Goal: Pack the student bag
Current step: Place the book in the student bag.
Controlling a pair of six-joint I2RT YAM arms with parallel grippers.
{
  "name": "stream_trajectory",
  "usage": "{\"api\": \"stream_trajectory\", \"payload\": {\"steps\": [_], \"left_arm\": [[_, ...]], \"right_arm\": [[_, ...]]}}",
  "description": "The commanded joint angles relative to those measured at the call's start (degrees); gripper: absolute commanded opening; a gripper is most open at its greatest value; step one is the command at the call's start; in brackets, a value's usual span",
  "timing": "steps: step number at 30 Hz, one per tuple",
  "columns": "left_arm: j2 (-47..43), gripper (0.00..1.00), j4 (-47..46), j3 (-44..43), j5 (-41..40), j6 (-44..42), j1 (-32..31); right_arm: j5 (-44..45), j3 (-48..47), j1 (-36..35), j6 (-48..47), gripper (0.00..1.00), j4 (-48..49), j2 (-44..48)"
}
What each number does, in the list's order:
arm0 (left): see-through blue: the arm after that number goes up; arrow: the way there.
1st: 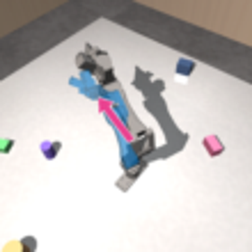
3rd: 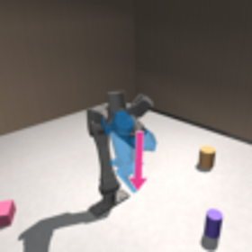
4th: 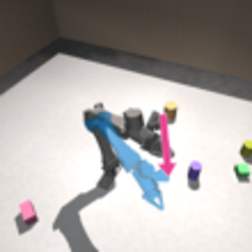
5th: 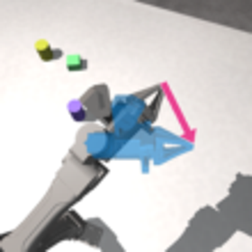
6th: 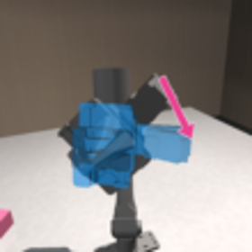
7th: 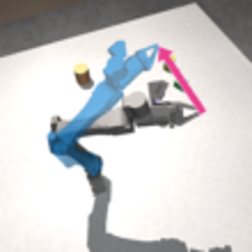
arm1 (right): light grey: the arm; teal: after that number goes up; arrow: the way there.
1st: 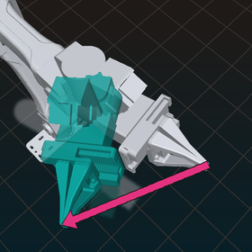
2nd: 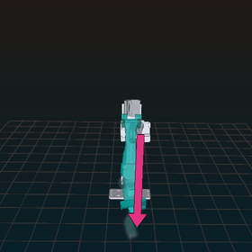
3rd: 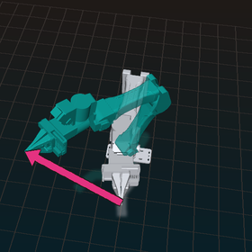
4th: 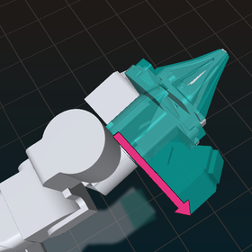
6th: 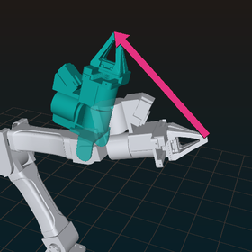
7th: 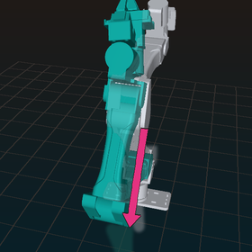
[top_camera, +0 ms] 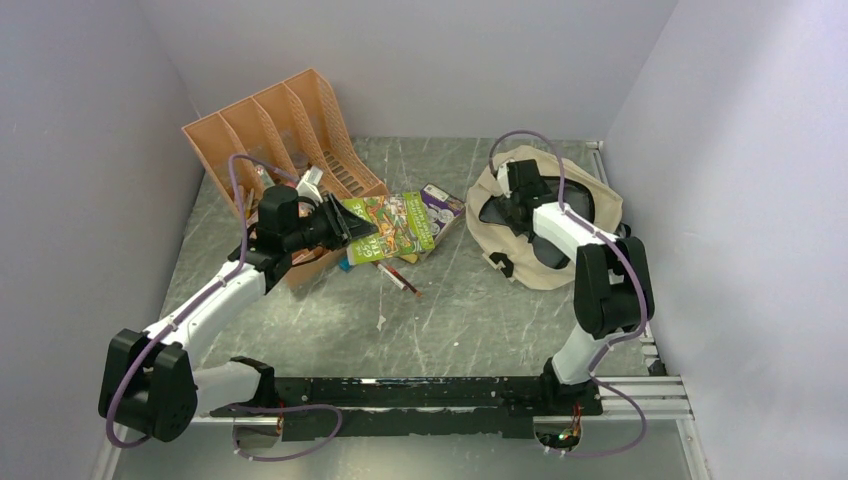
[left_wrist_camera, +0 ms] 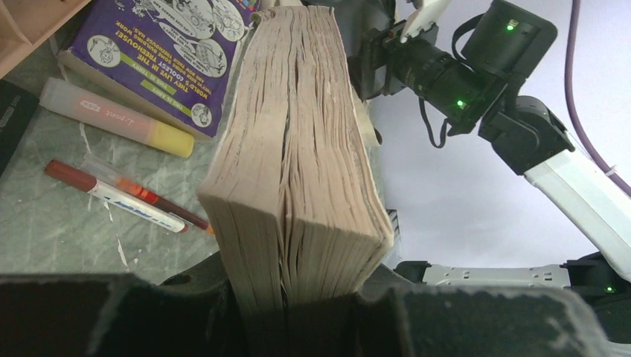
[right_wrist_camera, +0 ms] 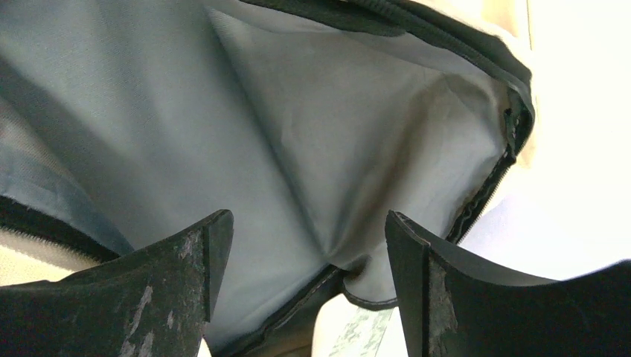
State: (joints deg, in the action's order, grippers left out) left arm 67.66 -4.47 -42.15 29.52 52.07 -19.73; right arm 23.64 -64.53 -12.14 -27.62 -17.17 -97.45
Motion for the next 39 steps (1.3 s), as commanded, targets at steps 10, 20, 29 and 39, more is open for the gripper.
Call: {"api": "stream_trajectory", "payload": {"steps": [10,20,29,39], "left_arm": [[-2.1,0.05,-4.0,-1.4,2.5,0.3,-0.3],[-2.2,0.05,-3.1,-1.8,2.1,0.3,-0.3],[-1.0,0.05,-2.9,-5.0,1.0,-0.2,-0.3],[3.3,0.05,-6.6,-11.7,-11.6,2.2,-10.2]], "right_arm": [[4.4,2.0,0.2,-10.3,0.77,16.6,-10.1],[8.4,-1.6,1.1,-11.6,0.49,23.0,-16.7],[4.2,-8.0,1.2,-5.8,0.20,14.7,-15.3],[-4.8,-26.0,1.2,7.9,0.00,-9.3,-17.5]]}}
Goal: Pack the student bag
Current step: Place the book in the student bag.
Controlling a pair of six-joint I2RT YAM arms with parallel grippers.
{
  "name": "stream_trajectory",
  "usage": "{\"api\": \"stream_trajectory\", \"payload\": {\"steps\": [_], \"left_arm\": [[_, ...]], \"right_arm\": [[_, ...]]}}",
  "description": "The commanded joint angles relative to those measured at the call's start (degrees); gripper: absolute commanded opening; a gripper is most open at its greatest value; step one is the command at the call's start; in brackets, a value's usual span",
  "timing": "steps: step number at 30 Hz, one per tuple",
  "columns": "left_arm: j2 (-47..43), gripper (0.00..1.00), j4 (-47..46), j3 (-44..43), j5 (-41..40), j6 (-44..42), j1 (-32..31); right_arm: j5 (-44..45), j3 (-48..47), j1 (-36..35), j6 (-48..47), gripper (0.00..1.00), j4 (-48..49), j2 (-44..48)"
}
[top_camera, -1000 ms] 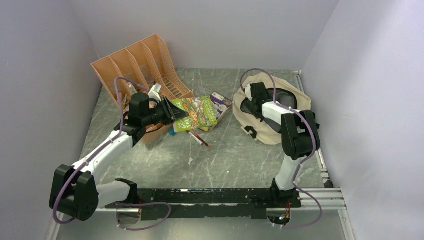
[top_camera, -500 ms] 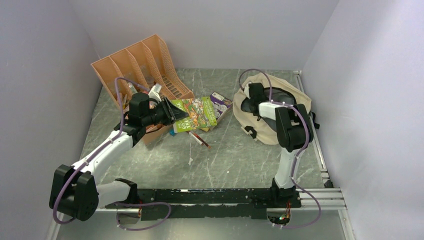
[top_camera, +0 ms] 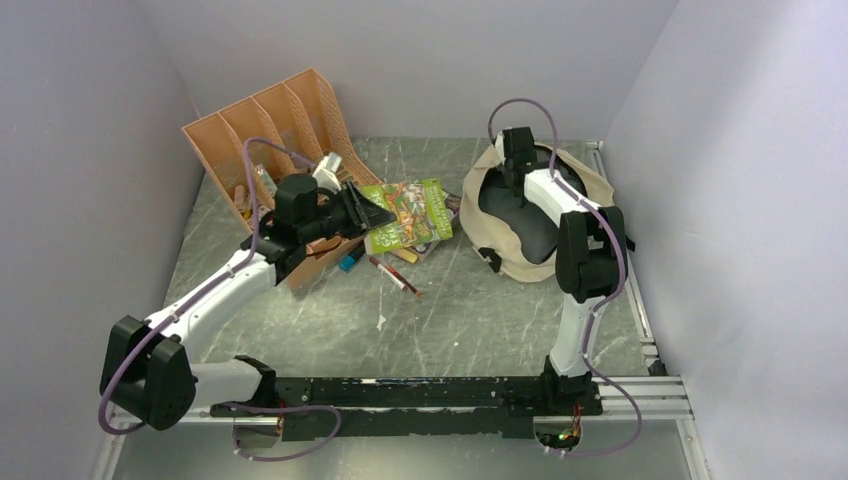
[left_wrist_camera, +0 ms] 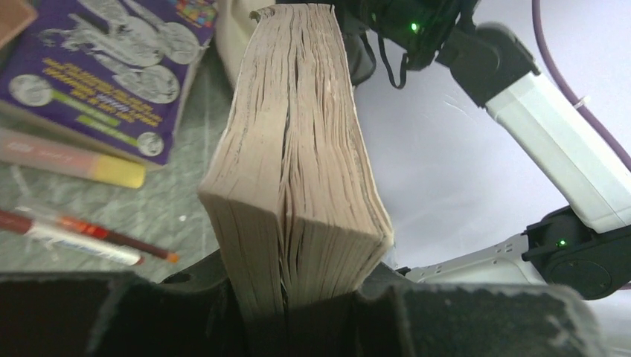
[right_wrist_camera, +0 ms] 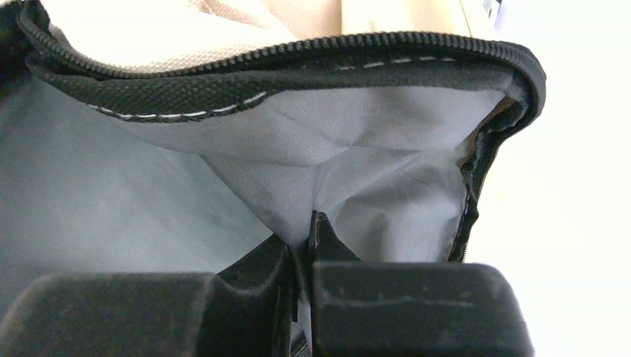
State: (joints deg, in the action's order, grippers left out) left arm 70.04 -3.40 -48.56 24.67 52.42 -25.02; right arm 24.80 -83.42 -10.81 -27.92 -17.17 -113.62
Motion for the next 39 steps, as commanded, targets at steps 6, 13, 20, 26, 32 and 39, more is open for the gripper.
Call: {"api": "stream_trajectory", "payload": {"steps": [6,13,20,26,32,39], "left_arm": [[7.9,0.05,-12.1,-10.0,-15.9,6.2,-13.5],[18.3,0.05,-14.9,-17.2,-22.9,9.2,-19.7],[27.2,0.05,-18.3,-21.4,-24.6,14.9,-22.1],[34.2,0.05,-18.0,-27.3,-25.4,18.2,-23.0],[41.2,0.05,-18.0,-33.8,-26.5,21.5,-23.2],[49.6,0.05,-15.9,-41.1,-26.6,22.7,-23.5]], "right_arm": [[-7.1,-12.7,-0.1,12.6,0.00,-14.5,-1.3],[-7.7,-20.3,-0.1,18.3,0.00,-22.7,-3.9],[-9.0,-23.1,-0.1,22.8,0.00,-24.1,-3.4],[-8.9,-24.1,-0.1,27.3,0.00,-24.4,-2.7],[-8.3,-21.2,-0.1,31.4,0.00,-23.8,-0.7],[-9.0,-20.5,-0.1,33.7,0.00,-23.6,2.6]]}}
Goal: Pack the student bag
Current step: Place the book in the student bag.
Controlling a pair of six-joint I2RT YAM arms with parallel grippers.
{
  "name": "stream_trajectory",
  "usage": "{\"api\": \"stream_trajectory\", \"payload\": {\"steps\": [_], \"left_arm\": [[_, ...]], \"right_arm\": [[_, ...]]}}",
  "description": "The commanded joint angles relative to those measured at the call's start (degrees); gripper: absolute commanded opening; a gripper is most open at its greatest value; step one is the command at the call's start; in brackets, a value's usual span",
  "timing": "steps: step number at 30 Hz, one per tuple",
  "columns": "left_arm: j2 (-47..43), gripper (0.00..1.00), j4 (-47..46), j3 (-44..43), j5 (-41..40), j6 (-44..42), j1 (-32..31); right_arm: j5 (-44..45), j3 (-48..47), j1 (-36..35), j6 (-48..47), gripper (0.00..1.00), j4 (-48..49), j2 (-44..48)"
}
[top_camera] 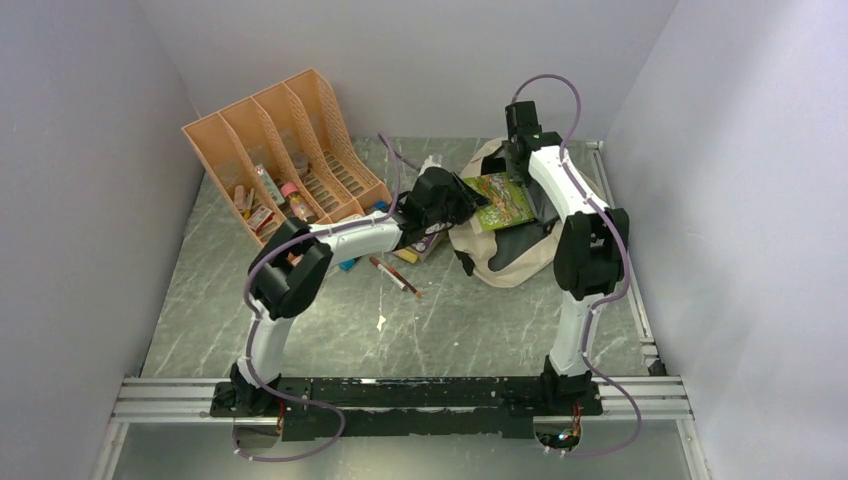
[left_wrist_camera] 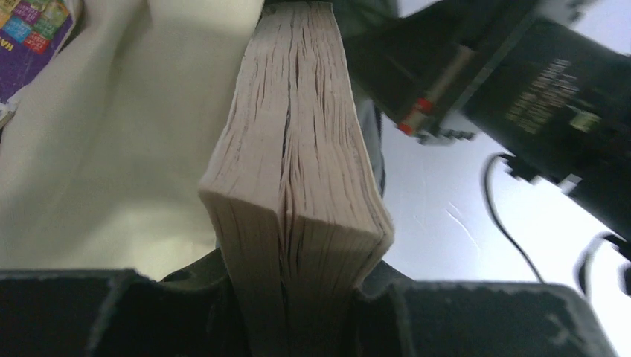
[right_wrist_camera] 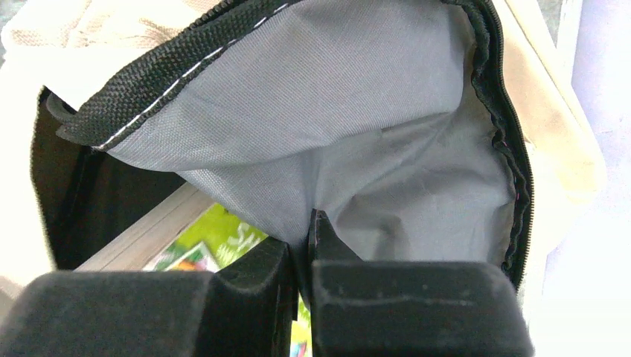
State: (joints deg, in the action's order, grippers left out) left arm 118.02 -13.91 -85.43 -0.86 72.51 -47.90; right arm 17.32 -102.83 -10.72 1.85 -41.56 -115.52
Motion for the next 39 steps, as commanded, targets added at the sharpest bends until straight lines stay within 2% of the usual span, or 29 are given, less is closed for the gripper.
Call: {"api": "stream_trajectory", "payload": {"steps": [1,7,13,21,27,33,35,39], "left_arm": [[2.2,0.05,-5.4,-4.5,-1.2,2.9,-0.5],[4.3,0.05,-7.2,-5.7,-2.4,3.1,-0.5],[10.1,0.05,-14.1,-11.0,0.2,4.5,-0.4],[21.5,0.05,-16.0,-25.3,0.3,2.2,-0.1],[30.6,0.05,-16.8,-35.4,0.3,3.6,-0.3],[36.7,0.05,-13.2,-43.9,-1.1,2.8,-1.2],[37.5,0.12,-13.3,-43.9,-1.0,2.8,-1.2],[36.7,0.43,-13.7,-40.6,0.3,2.4,-1.3]], "right_arm": [[-2.0,-1.4,-0.2,4.4,0.00,0.6,4.8],[-3.2,-0.6,-0.2,6.1,0.00,1.0,7.1],[-6.7,2.4,-0.2,8.8,0.00,2.4,10.0],[-8.5,4.4,-0.6,10.9,0.00,2.6,13.0],[-8.5,5.7,-2.6,11.2,0.00,2.5,14.9],[-6.1,8.0,-3.5,12.0,0.00,4.1,16.6],[-5.9,8.8,-3.5,11.9,0.00,4.8,16.7],[-5.6,9.3,-3.5,12.2,0.00,5.2,16.6]]}}
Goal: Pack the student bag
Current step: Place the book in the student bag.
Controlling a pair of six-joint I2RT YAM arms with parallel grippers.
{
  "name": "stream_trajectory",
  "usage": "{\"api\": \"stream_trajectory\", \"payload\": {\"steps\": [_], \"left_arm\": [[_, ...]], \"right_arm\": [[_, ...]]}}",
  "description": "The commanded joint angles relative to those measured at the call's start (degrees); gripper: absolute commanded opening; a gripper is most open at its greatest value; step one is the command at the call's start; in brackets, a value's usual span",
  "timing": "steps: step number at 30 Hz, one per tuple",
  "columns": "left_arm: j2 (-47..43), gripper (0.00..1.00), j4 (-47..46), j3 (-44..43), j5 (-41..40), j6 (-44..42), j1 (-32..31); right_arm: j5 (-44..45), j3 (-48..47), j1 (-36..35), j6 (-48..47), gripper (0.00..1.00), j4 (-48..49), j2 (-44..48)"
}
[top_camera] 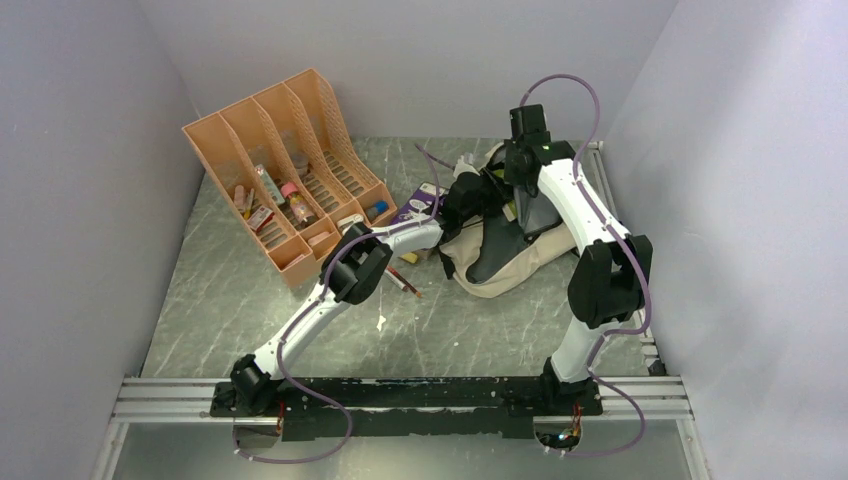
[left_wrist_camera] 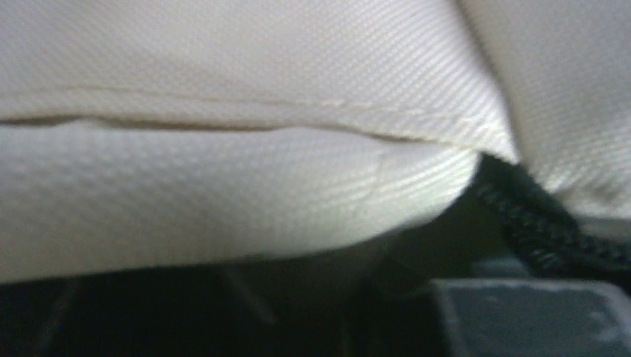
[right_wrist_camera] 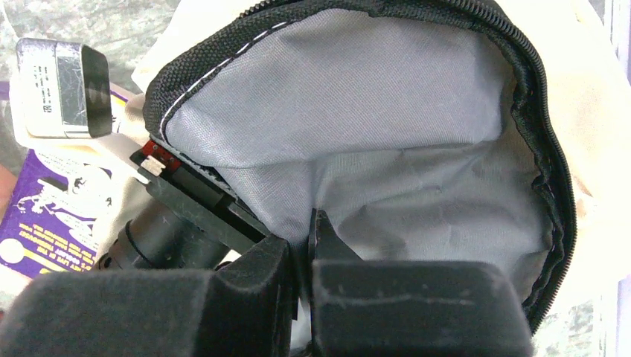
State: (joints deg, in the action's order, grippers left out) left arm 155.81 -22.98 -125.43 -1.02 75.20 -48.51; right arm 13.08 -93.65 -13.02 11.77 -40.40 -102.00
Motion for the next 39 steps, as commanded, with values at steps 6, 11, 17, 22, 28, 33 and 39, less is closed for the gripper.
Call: {"api": "stream_trajectory", "payload": {"steps": [6,11,17,22,28,33,39], "left_arm": [[-6.8,0.92,-6.0,7.2,5.8,-2.9,-0.3],[-18.9,0.97,-9.8,23.1,9.5,-5.0,0.0],[-34.1,0.97,-11.9,39.8,7.8,-7.4,1.8],[-43.5,0.97,-4.6,46.4,6.7,-13.8,3.7],[-46.2,0.93,-1.3,49.7,11.9,-16.5,7.0],[-45.5,0.91,1.2,49.1,12.8,-18.1,6.7],[-42.0,0.87,1.3,46.3,12.5,-18.1,3.2]], "right_arm": [[4.4,2.1,-0.7,0.7,0.00,5.7,3.1],[9.4,3.2,0.6,-0.4,0.00,6.8,2.4],[14.2,5.5,3.1,-2.6,0.03,9.5,1.4],[18.1,6.5,4.5,-4.9,0.03,10.8,0.7],[18.1,7.3,5.6,-5.7,0.03,11.6,1.1],[15.1,8.5,5.6,-5.5,0.02,12.7,2.1],[13.7,8.0,5.6,-4.6,0.02,11.9,1.1]]}}
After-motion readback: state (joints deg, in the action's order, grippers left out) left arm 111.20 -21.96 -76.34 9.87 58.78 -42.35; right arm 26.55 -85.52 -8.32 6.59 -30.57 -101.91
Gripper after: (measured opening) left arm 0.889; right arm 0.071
